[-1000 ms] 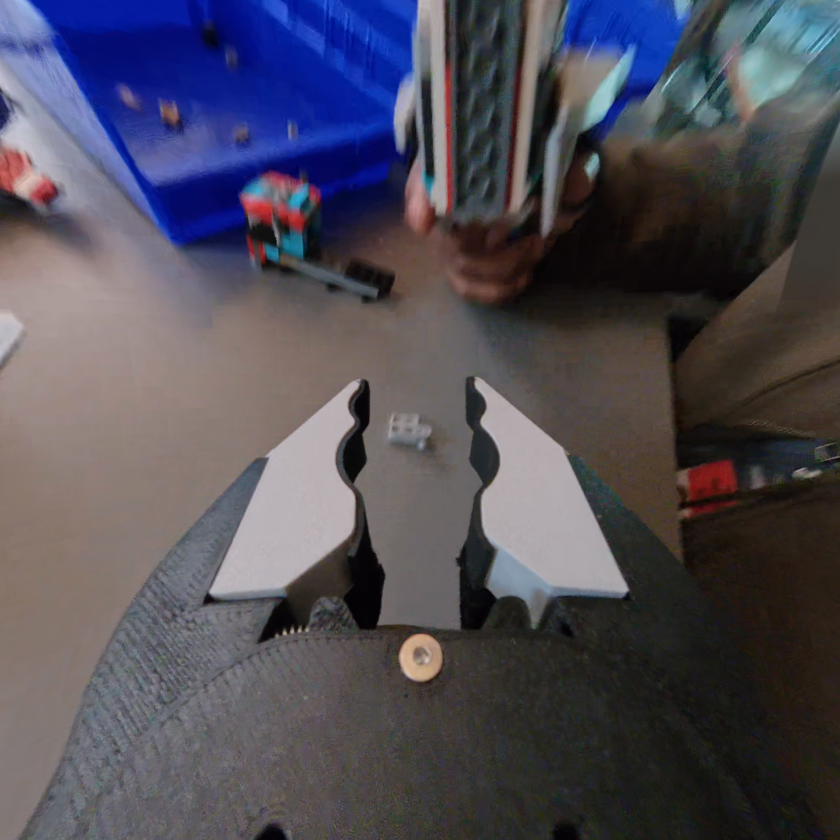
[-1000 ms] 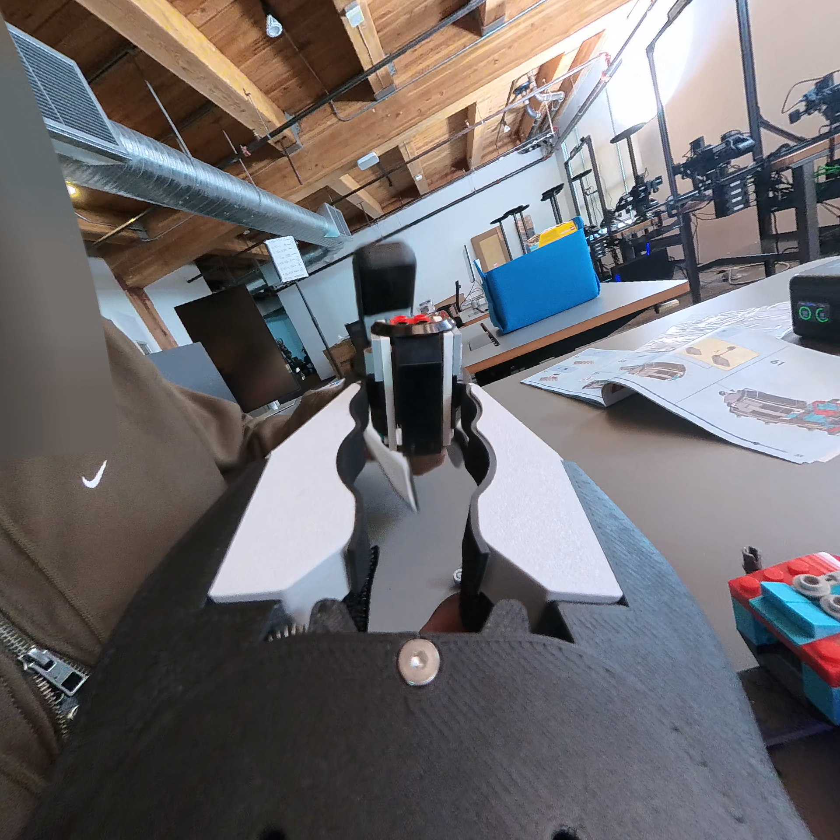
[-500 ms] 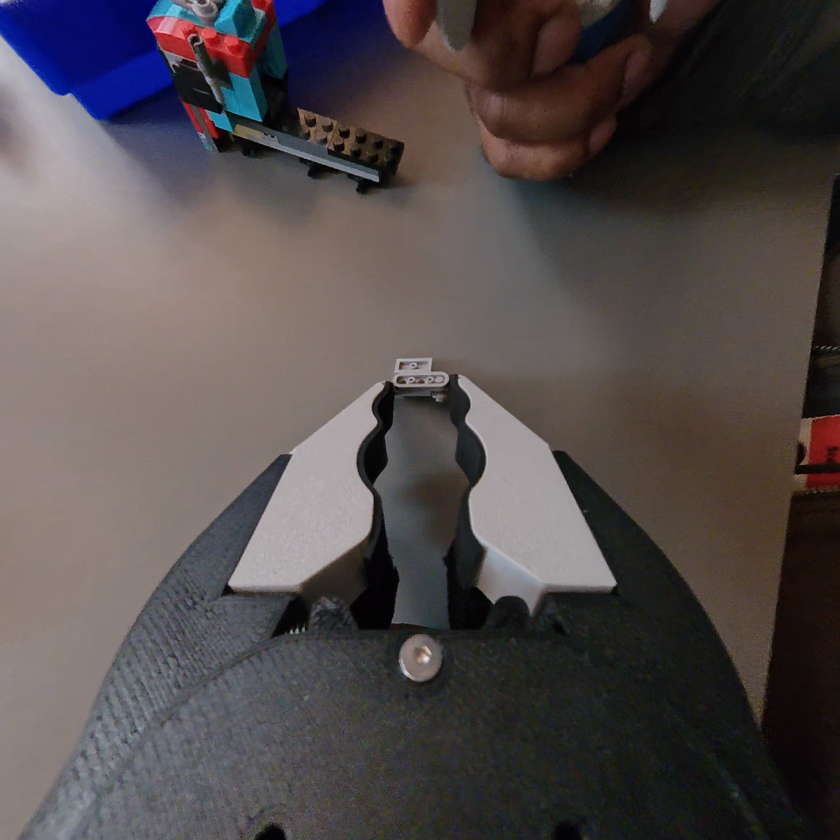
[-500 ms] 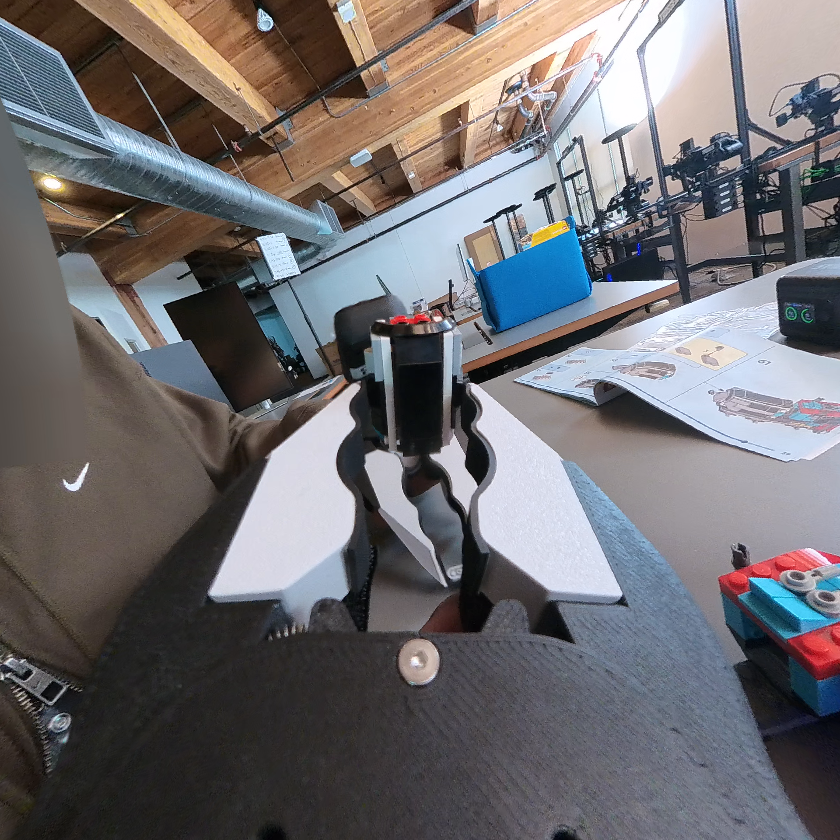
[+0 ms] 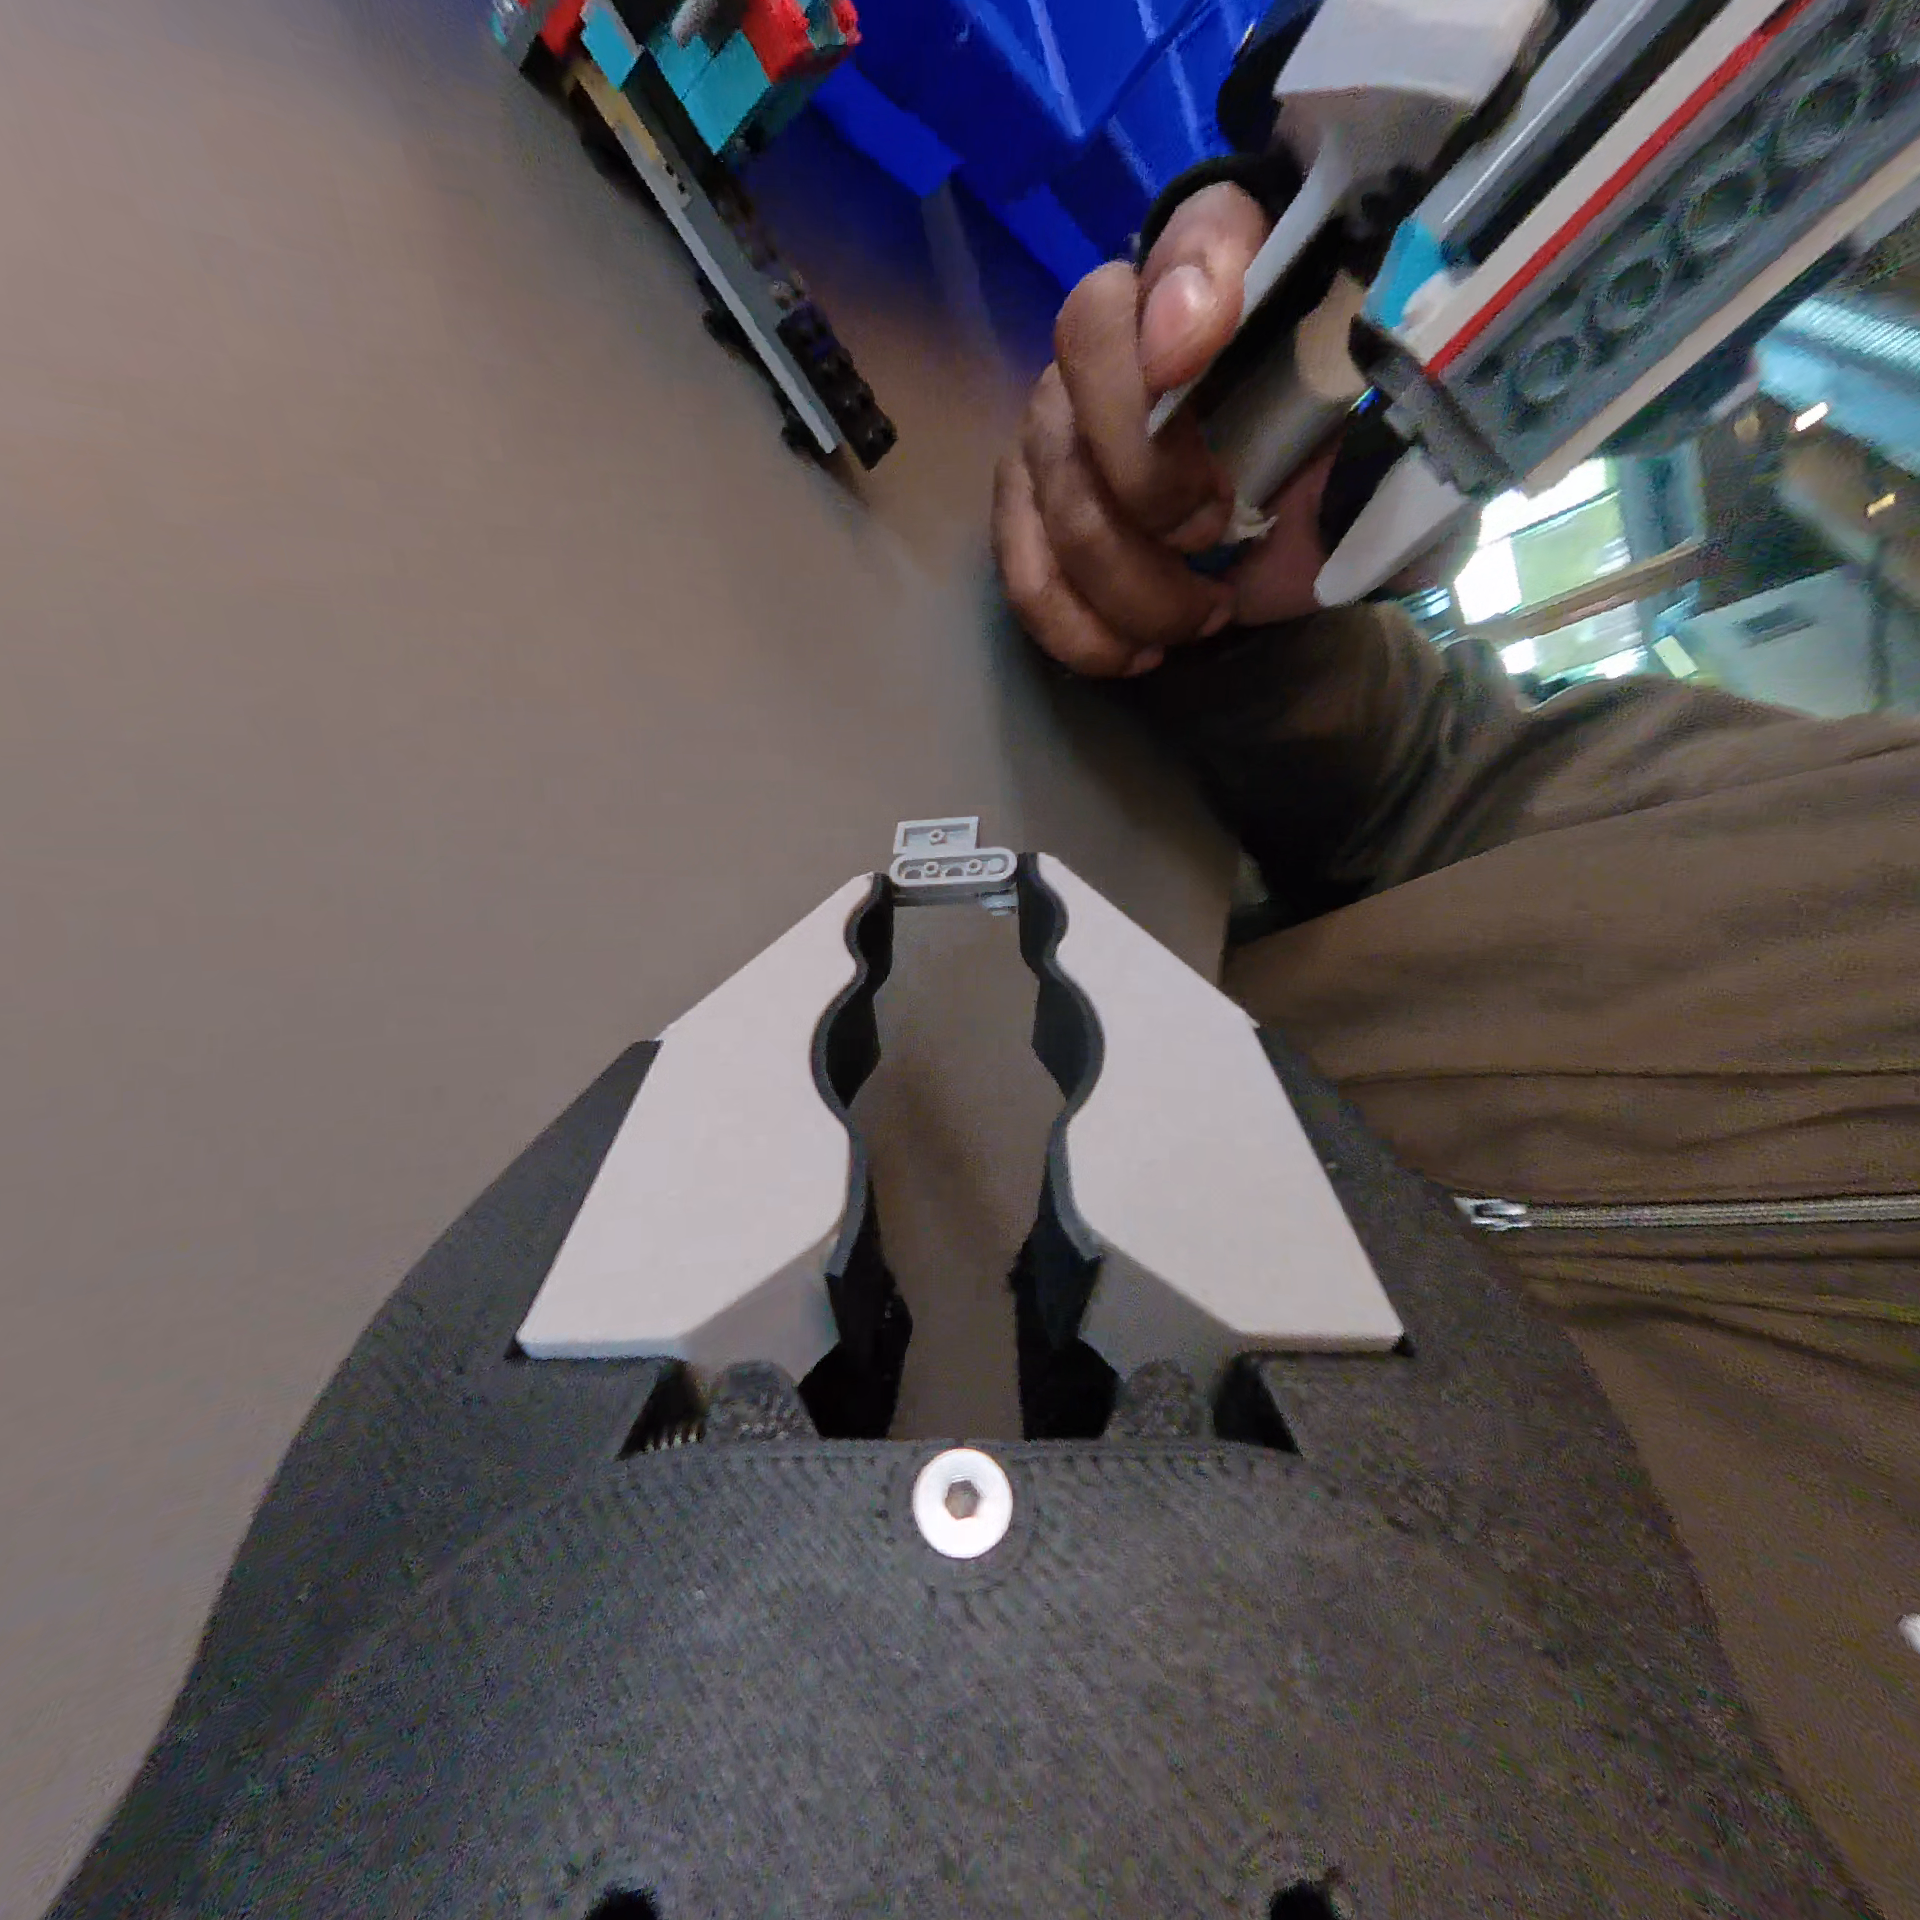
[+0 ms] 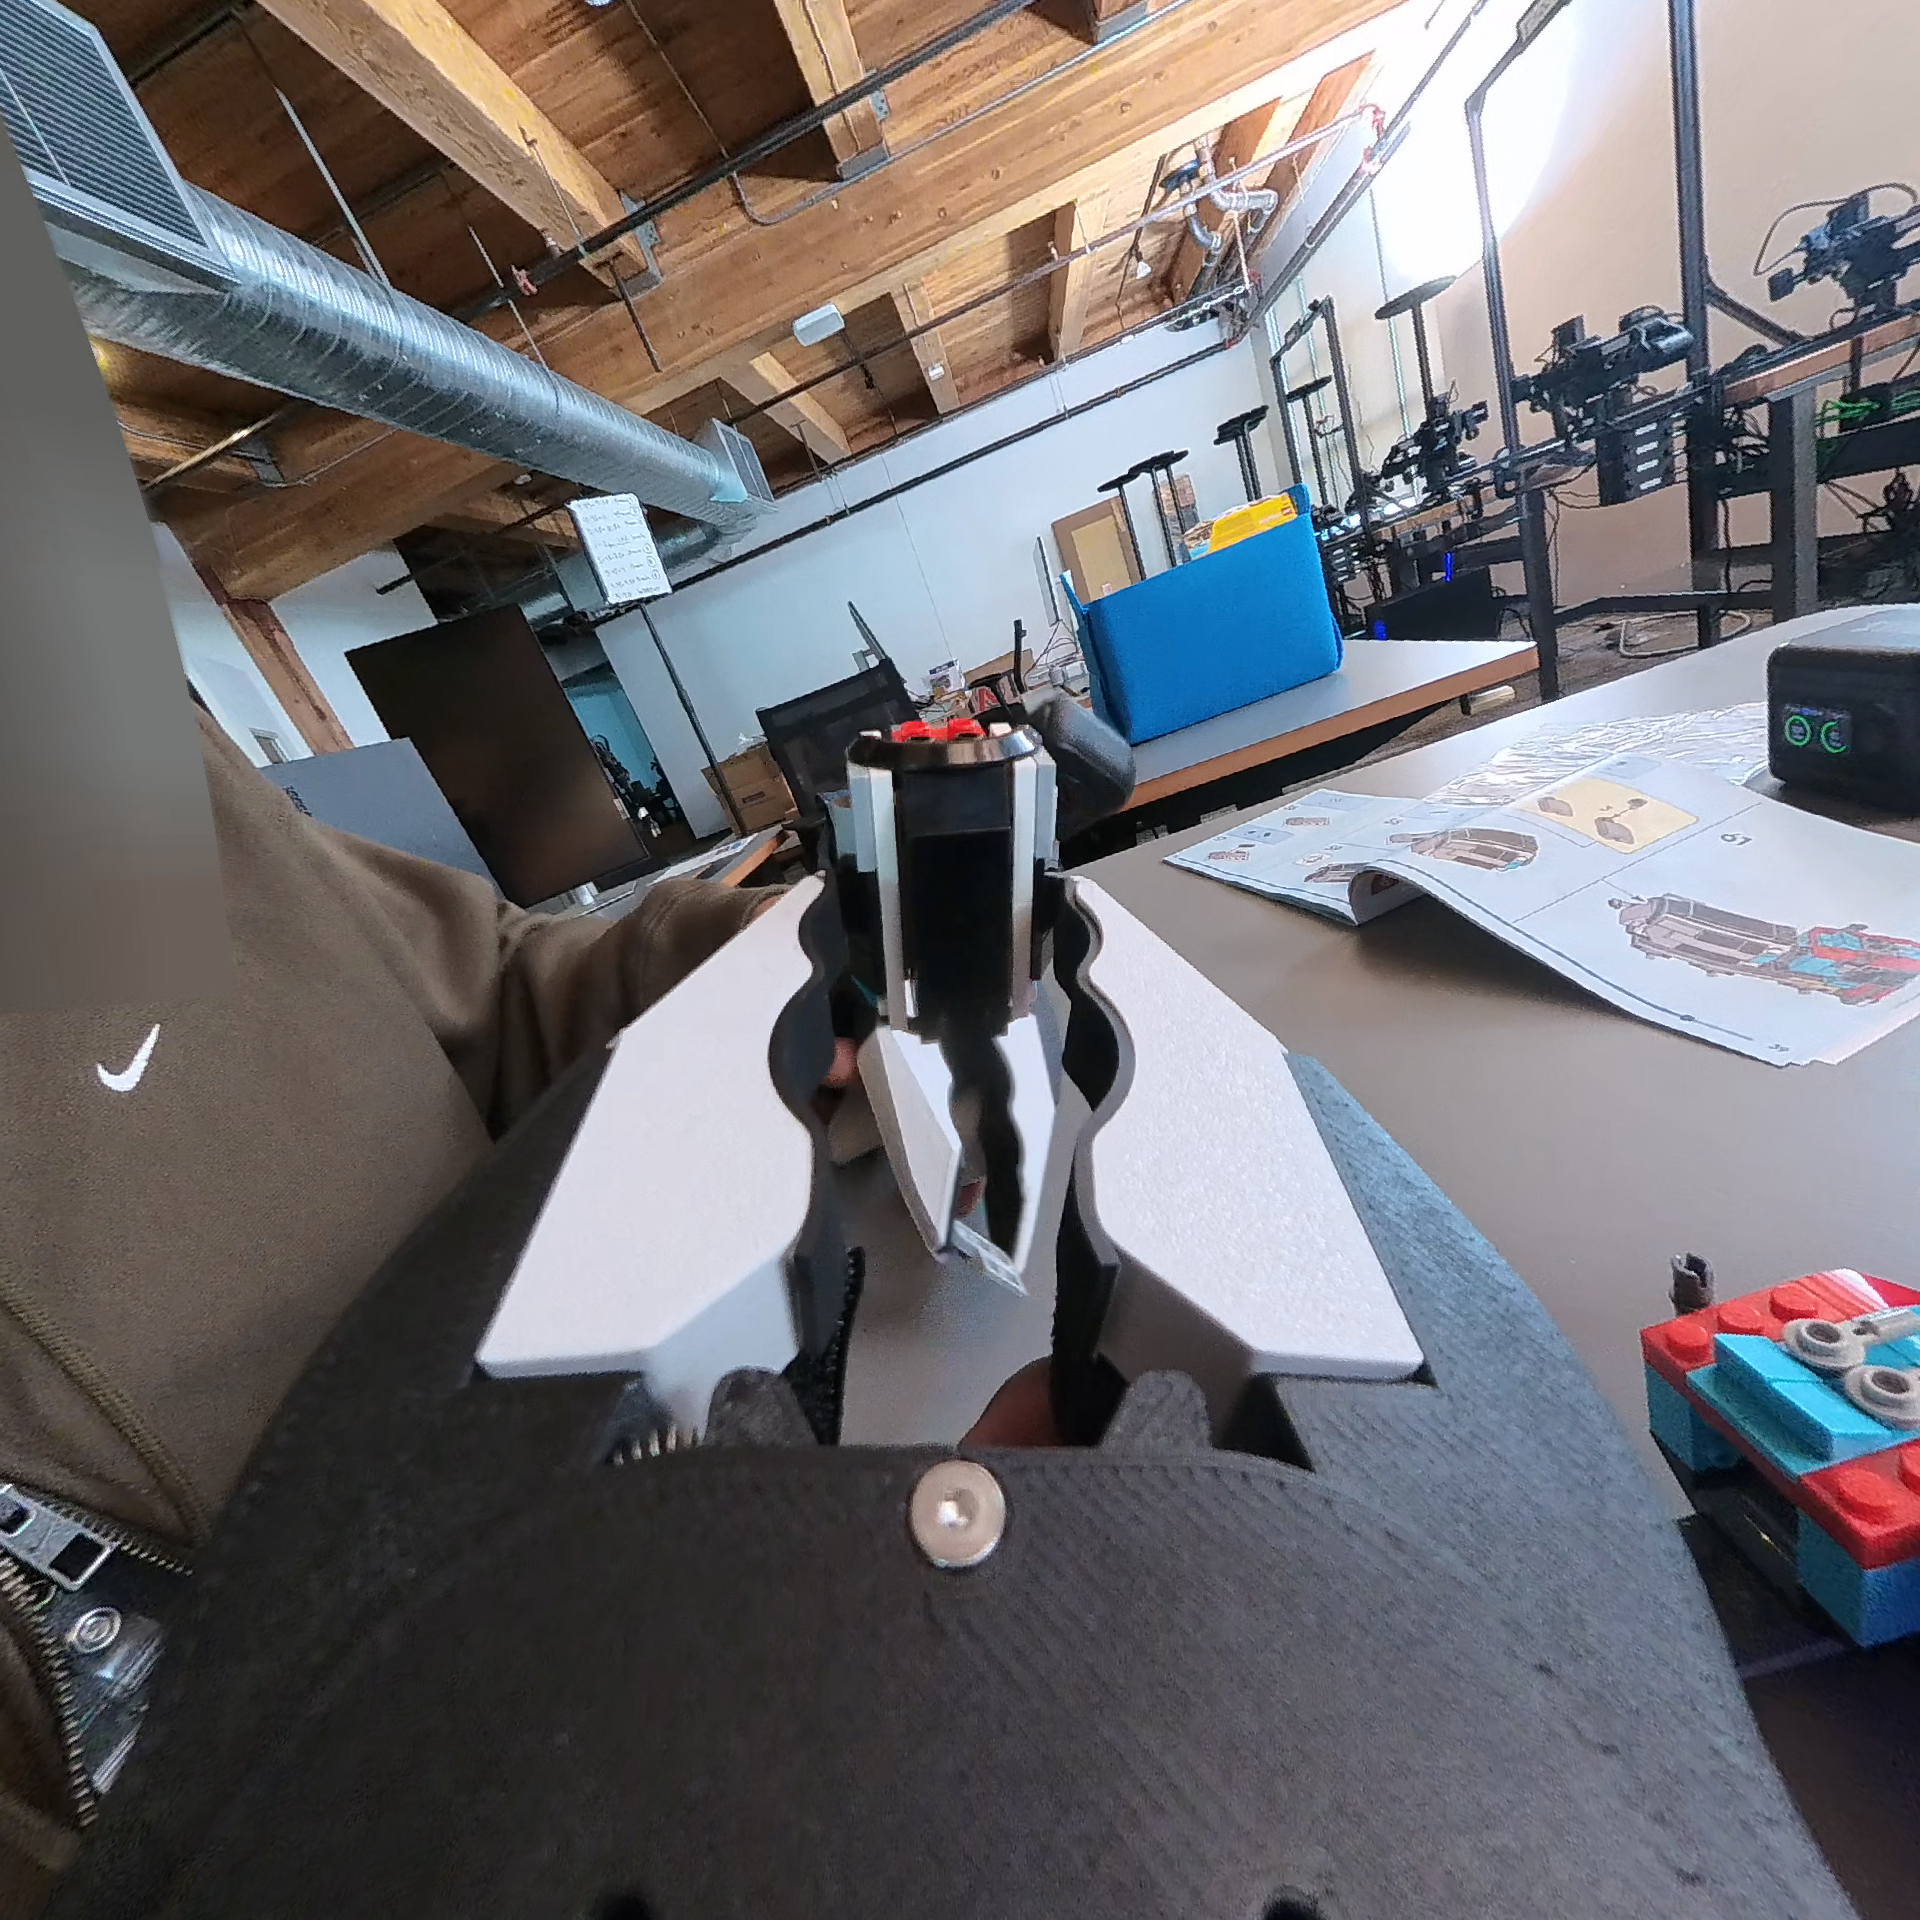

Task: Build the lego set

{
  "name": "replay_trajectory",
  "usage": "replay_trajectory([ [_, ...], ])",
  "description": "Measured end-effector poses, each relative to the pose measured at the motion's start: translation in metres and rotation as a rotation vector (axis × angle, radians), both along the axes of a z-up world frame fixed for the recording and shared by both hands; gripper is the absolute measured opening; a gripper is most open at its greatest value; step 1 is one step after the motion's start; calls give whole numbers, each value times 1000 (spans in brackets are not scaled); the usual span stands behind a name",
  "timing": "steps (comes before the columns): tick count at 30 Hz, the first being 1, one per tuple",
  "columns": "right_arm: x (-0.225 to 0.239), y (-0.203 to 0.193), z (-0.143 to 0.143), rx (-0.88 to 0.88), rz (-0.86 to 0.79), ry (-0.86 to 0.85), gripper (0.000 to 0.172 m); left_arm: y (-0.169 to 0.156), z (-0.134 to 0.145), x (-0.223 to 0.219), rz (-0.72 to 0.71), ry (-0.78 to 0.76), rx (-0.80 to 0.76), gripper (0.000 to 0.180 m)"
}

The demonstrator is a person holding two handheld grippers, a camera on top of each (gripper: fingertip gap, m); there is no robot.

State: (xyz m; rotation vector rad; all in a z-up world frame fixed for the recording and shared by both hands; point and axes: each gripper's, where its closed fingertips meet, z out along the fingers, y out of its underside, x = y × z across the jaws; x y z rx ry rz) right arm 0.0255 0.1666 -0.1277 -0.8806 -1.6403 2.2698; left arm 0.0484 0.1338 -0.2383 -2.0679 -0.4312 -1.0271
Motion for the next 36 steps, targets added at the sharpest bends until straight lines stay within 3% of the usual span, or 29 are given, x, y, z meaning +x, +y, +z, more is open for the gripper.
replay_trajectory([
  [8,0,0,0,-1,0,-1,42,6,20,-8,186,-381,83,26],
  [15,0,0,0,-5,2,-5,42,7,20,-23,345,-473,92,27],
  [21,0,-1,0,-3,3,-5,42,7,30,-21,378,-607,122,27],
  [28,-2,6,3,-12,-23,-2,42,0,20,-40,431,-369,118,27],
  [36,-4,10,3,-10,-37,-3,42,10,-4,-11,140,298,7,29],
])
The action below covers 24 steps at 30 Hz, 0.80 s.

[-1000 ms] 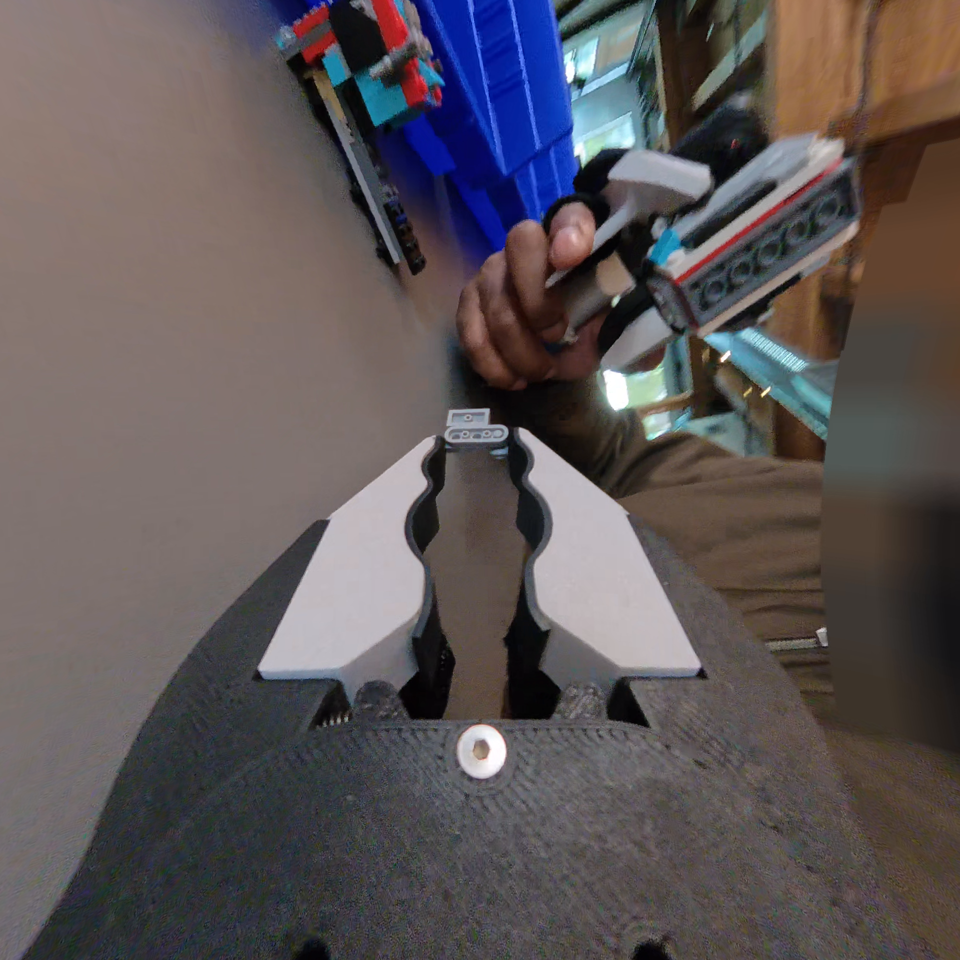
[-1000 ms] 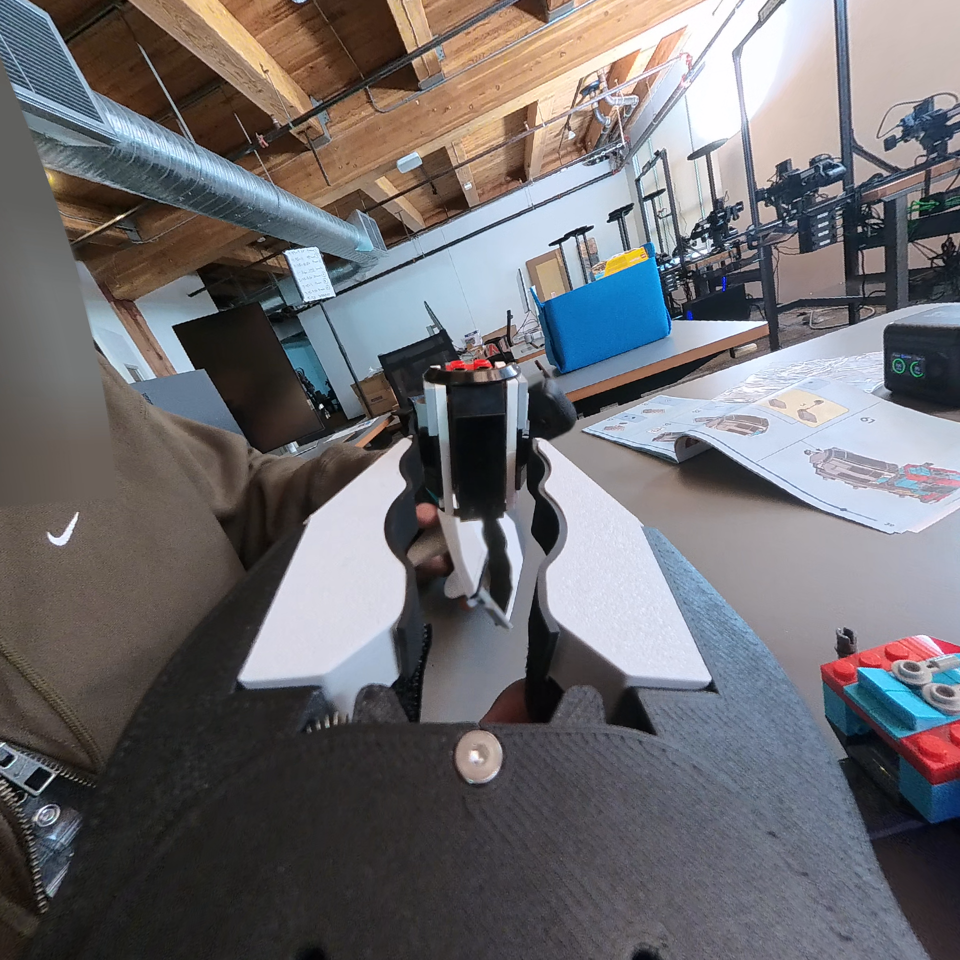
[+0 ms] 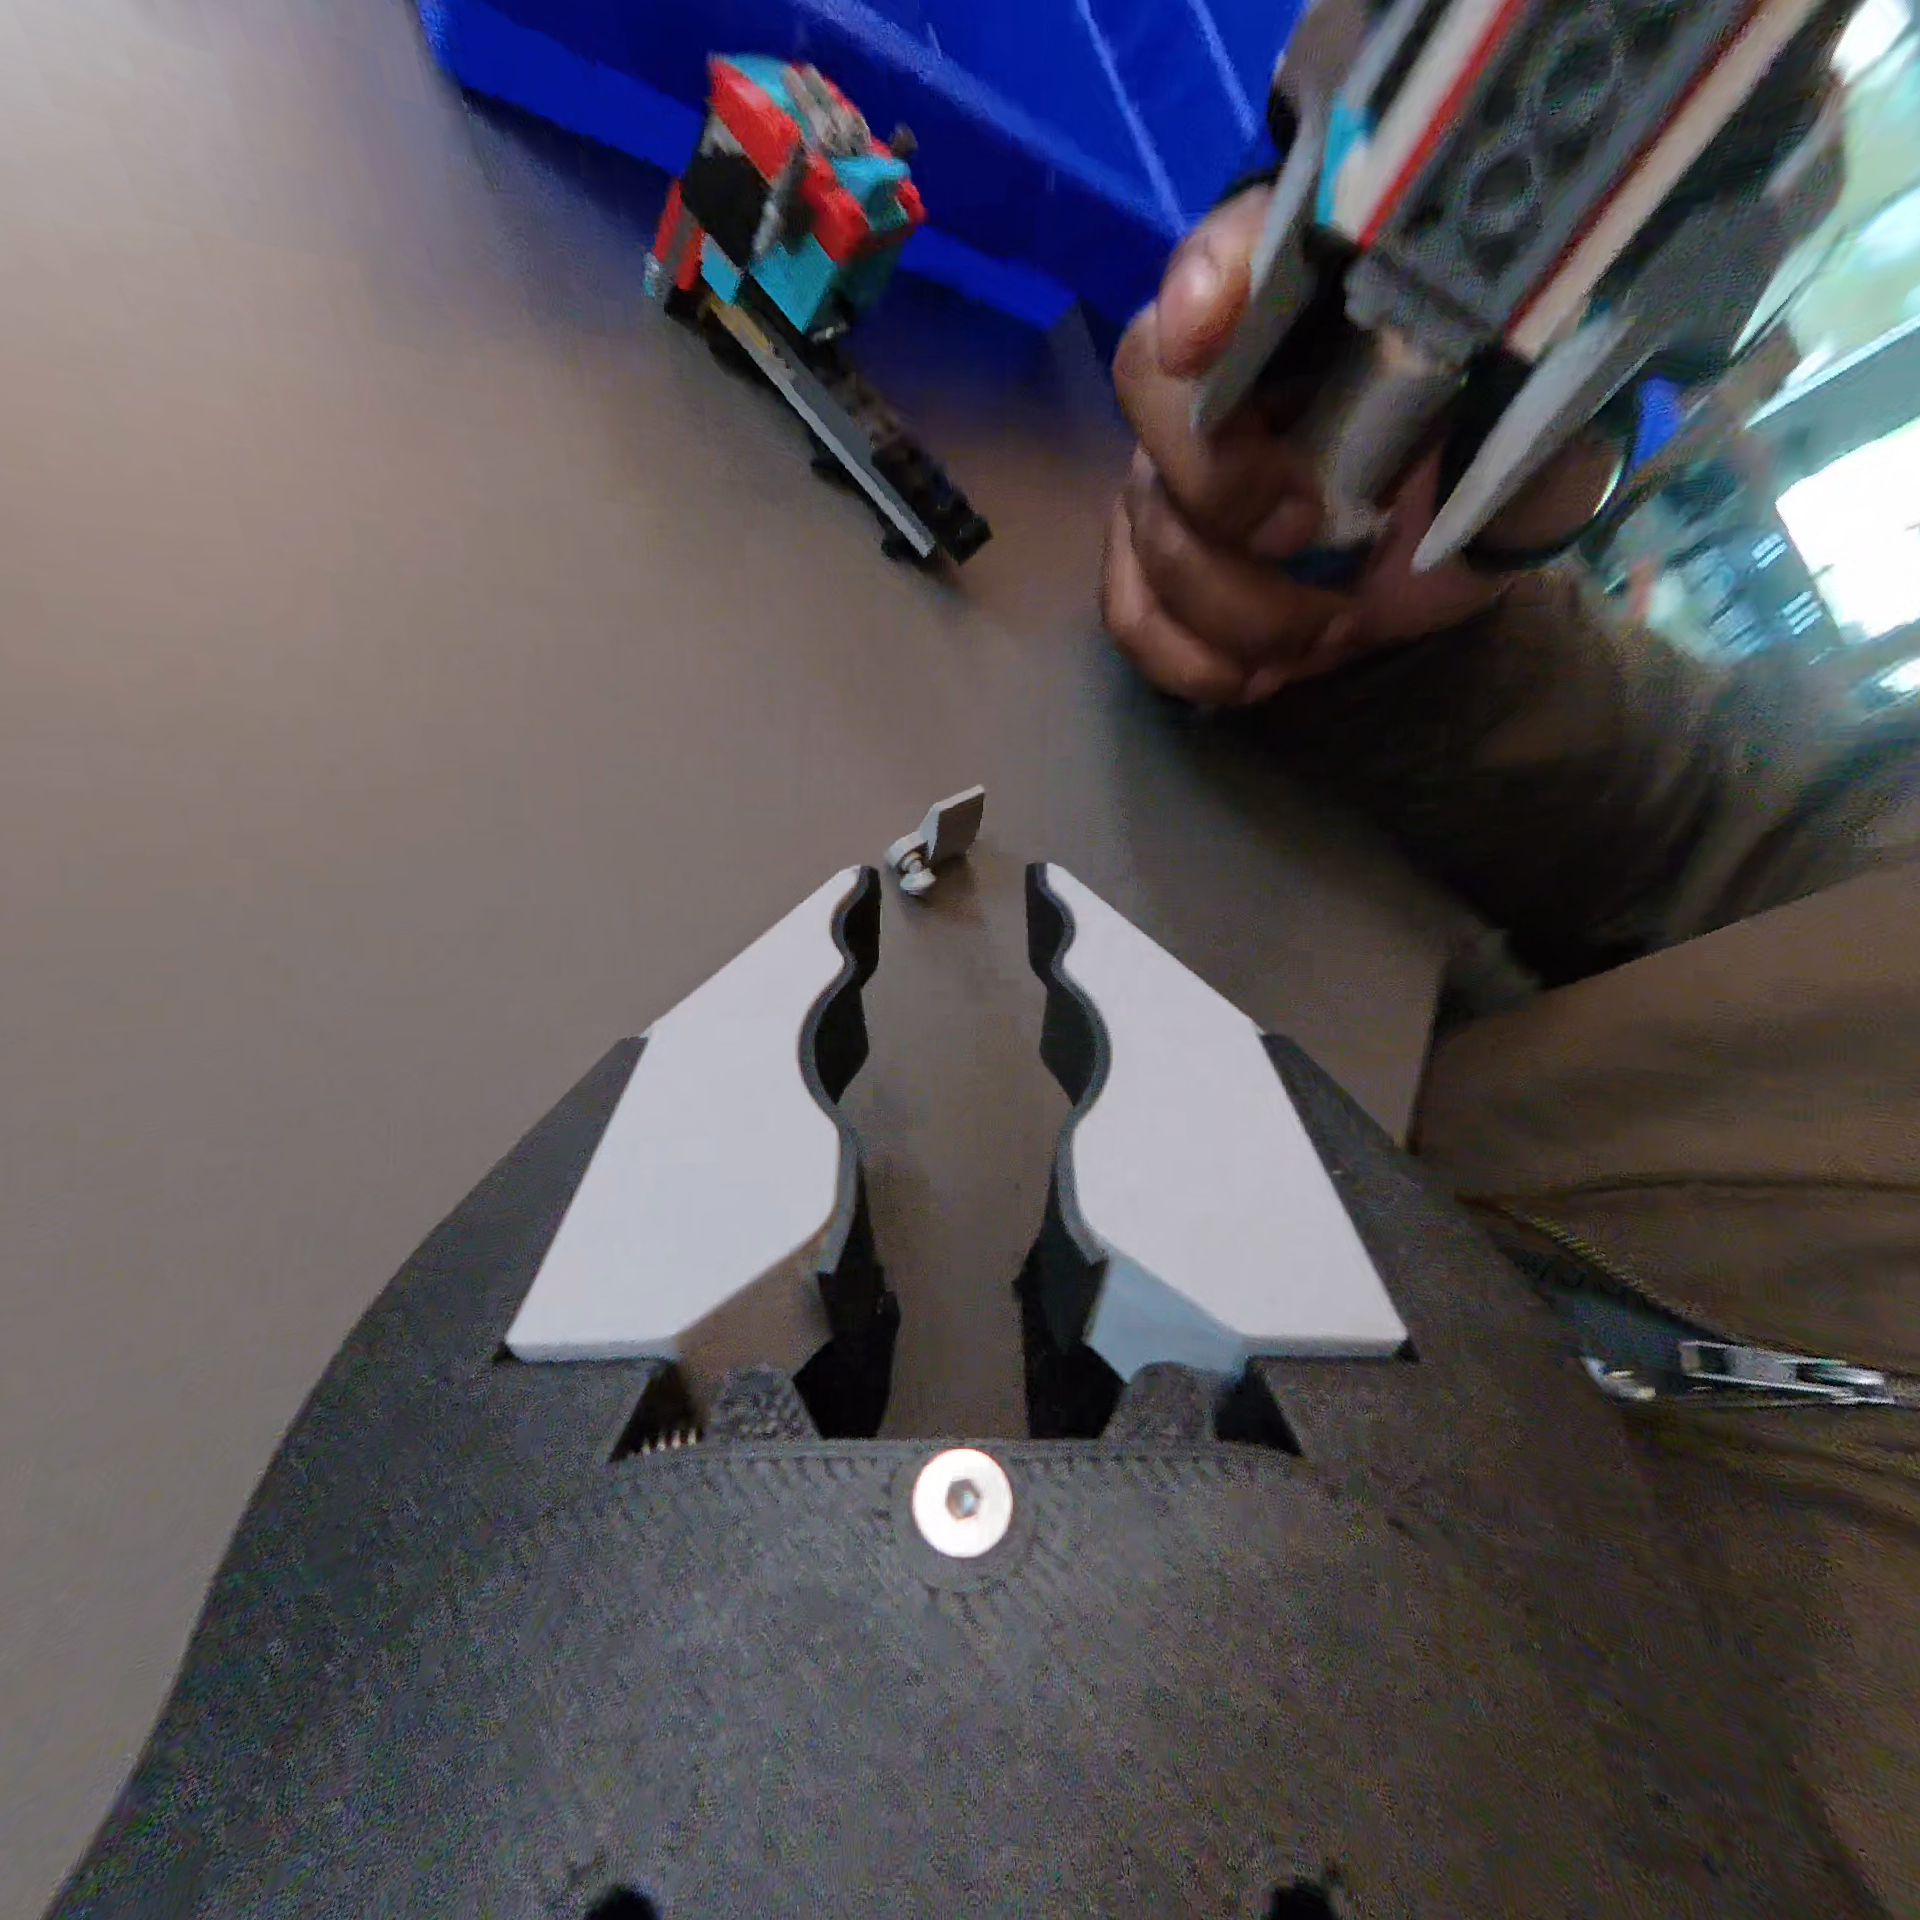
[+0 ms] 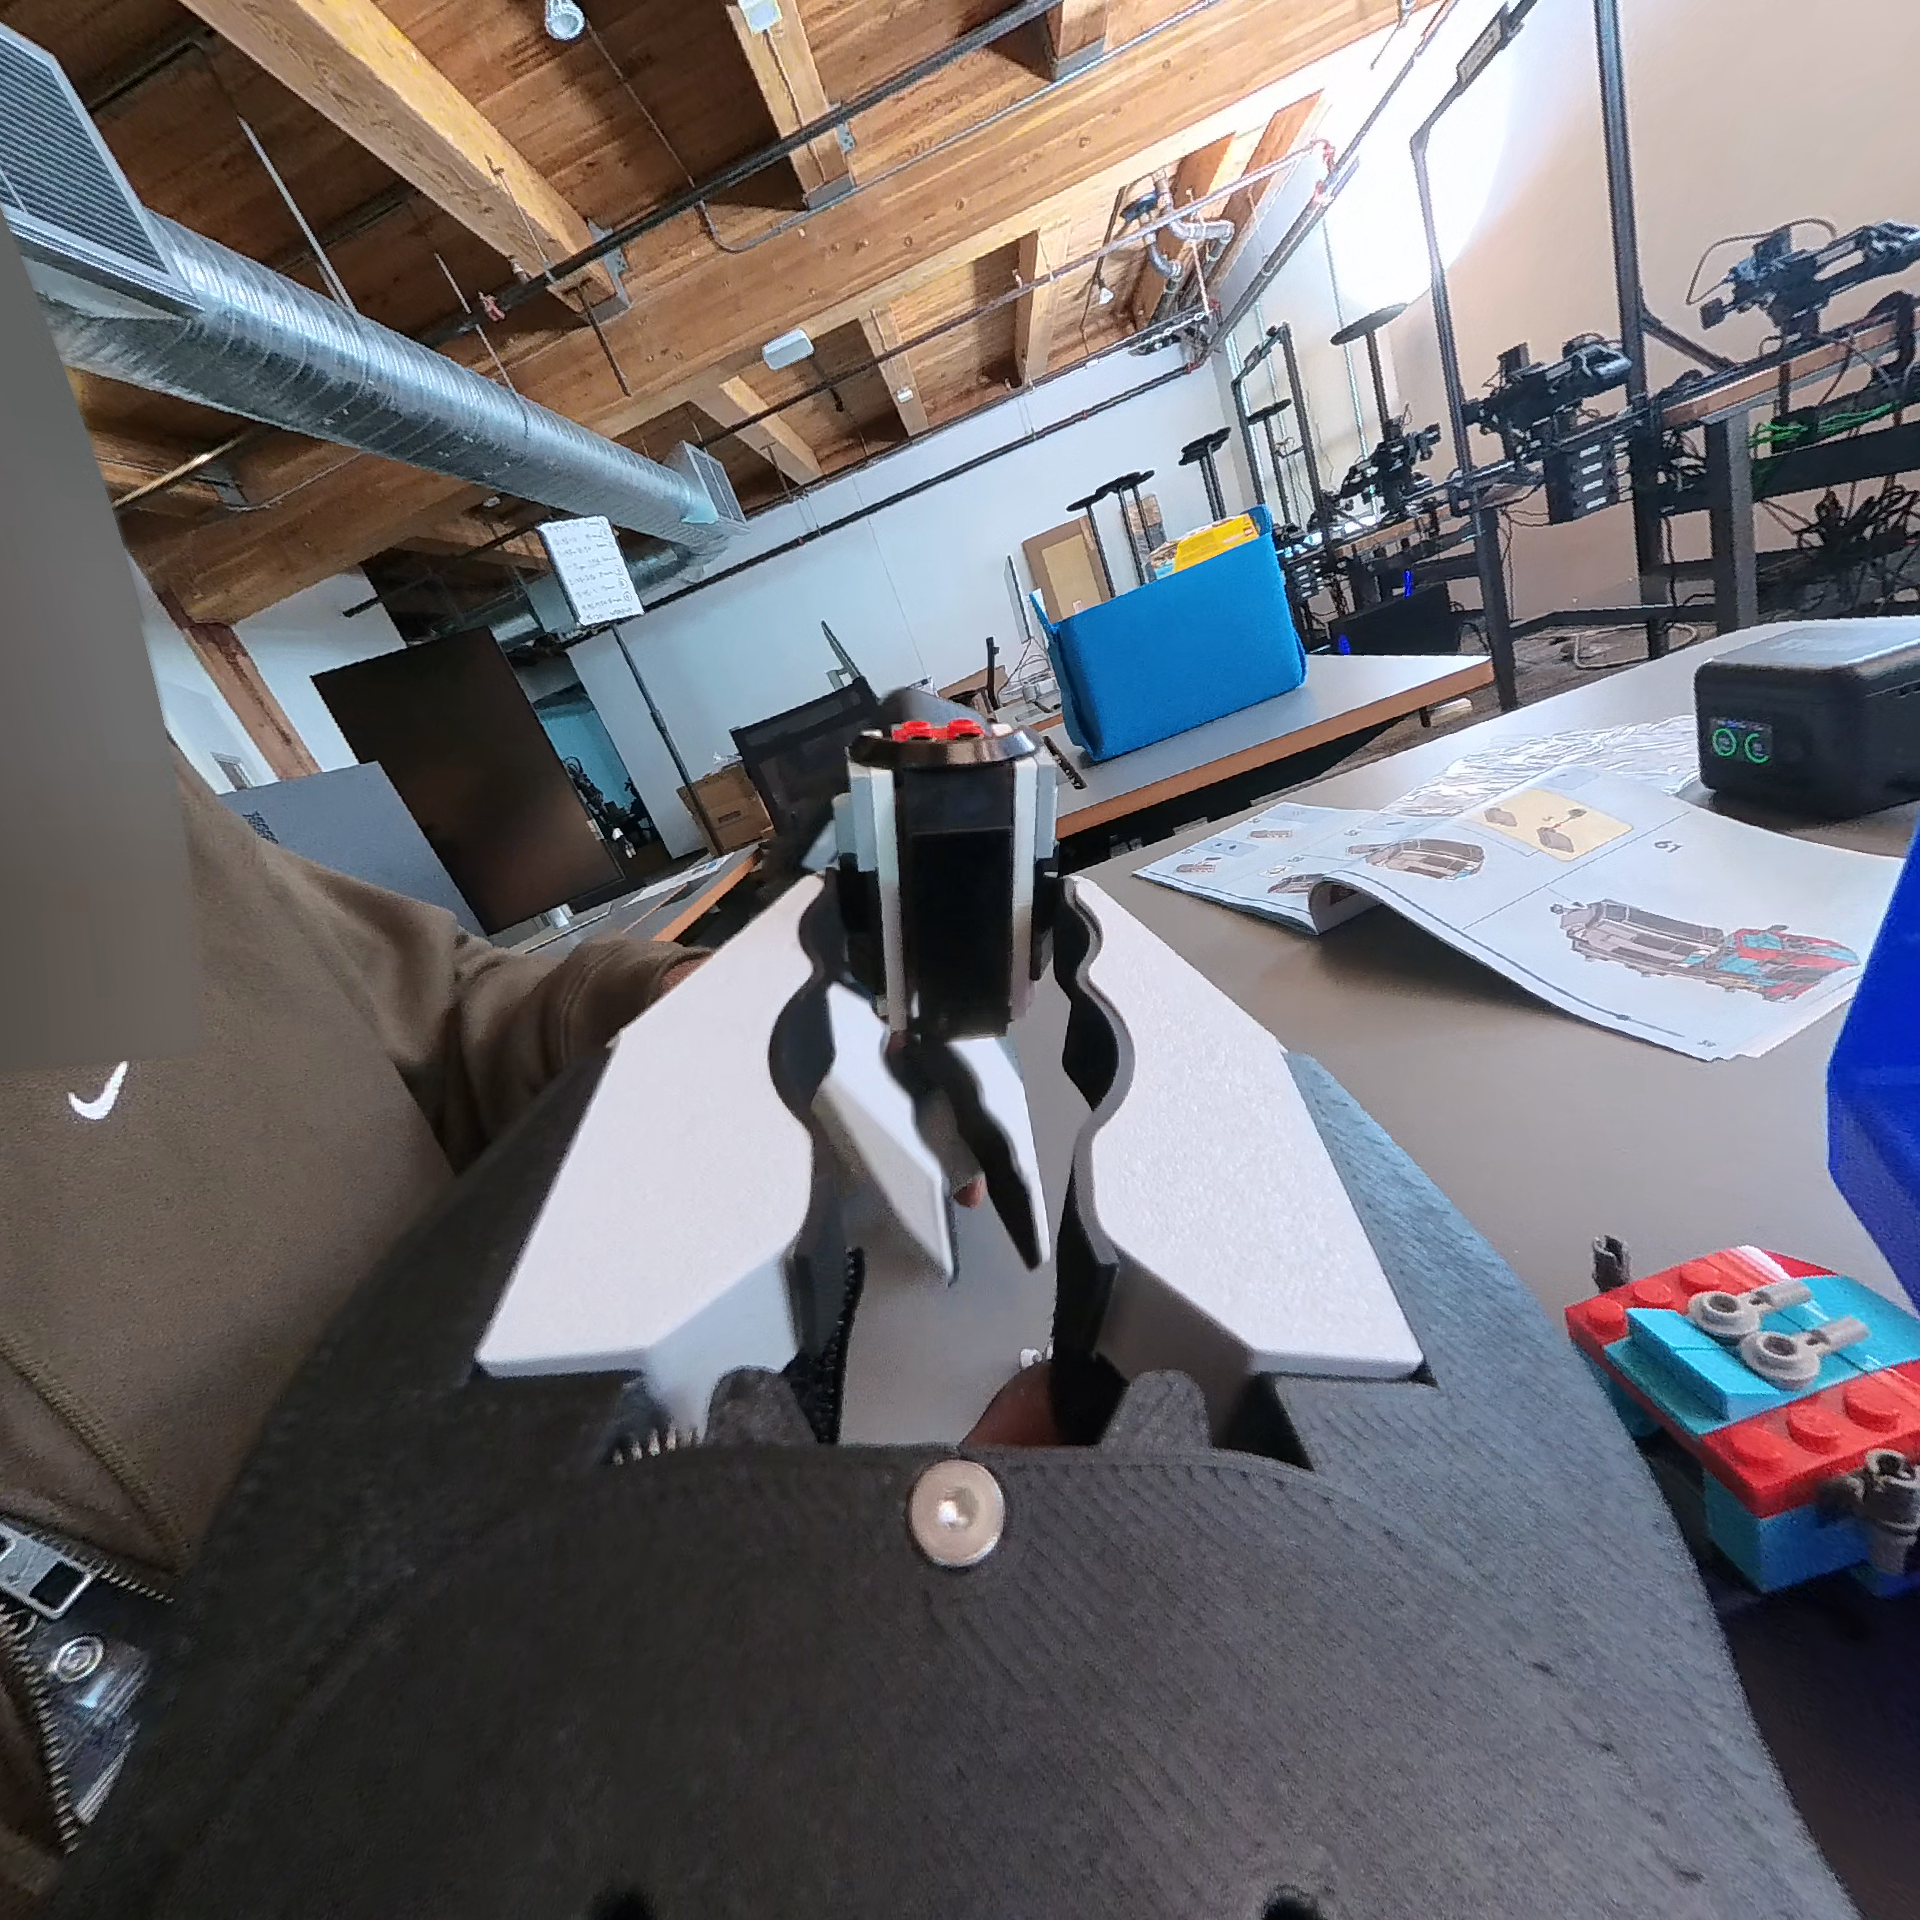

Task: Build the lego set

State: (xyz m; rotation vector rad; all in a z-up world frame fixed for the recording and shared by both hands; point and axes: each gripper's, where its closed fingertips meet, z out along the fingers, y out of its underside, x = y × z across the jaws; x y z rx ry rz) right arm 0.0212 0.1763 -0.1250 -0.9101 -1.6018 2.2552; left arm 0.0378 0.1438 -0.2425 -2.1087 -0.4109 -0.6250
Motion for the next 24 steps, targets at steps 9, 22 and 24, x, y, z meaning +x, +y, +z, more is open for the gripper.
replay_trajectory([
  [9,-2,11,5,-14,-29,7,42,21,-4,19,-122,272,-22,22],
  [22,-3,18,10,-19,-56,17,42,33,-5,5,-76,349,-73,28],
  [24,-3,20,10,-20,-64,19,42,27,-6,-4,15,397,-113,31],
])
